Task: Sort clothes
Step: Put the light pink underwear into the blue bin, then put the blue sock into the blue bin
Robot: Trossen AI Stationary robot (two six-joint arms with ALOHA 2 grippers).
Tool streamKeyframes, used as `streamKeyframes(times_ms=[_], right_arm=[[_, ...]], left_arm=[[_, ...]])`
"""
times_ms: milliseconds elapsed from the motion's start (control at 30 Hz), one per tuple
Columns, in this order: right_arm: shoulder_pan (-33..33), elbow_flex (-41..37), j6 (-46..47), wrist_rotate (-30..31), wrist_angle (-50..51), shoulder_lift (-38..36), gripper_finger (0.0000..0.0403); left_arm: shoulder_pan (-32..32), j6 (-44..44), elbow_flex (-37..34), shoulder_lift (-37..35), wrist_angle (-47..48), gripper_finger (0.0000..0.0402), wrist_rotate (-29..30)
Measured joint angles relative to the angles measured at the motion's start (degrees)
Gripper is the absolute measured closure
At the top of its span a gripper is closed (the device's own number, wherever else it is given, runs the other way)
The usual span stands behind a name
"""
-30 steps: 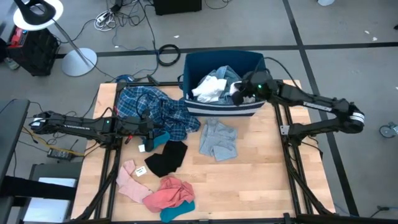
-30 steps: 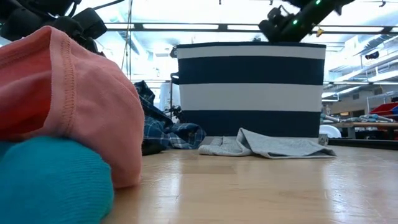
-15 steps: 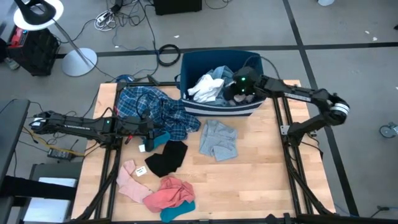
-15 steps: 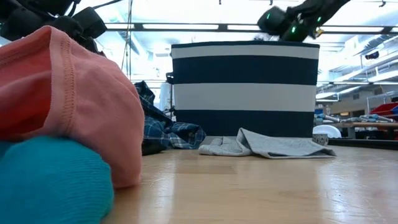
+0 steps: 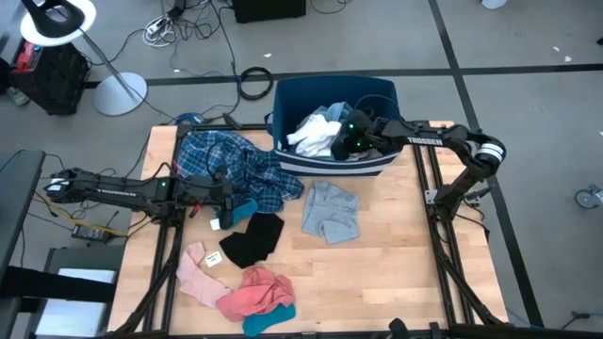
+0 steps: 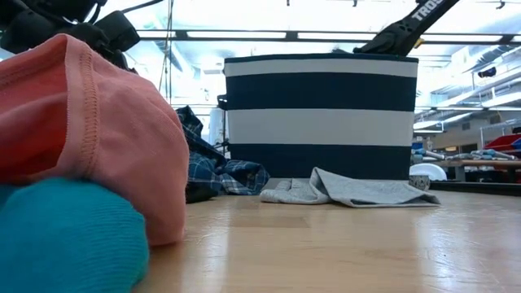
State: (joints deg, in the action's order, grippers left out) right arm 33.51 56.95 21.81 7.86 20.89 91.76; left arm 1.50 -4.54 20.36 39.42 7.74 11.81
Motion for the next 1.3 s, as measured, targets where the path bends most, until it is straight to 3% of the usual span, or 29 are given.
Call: streamKeyframes(times_ms=[267,500,767,1300], right_arm=[[0.38,-0.06,-4.05,-0.16,-0.03,-2.03,0.0373],[0.4,-0.11,-3.49,-0.15,-0.01,-6.43,0.0298],[0.36,-0.11,-3.44,-2.12,-0.07,-16.86,0.0223],[-3.73,-0.11,-1.88,-6.43,1.71,-38.57,0.0215]], left_arm=[[0.0,0.0,0.0,0.0,-0.08,0.0259,0.0],[-0.01,-0.11,0.0,0.0,0.45,0.0259,-0.01],[-0.01,-0.15,0.0,0.0,0.42,0.0259,0.01],[0.0,-0.22,0.0,0.0,0.79,0.0259,0.0]])
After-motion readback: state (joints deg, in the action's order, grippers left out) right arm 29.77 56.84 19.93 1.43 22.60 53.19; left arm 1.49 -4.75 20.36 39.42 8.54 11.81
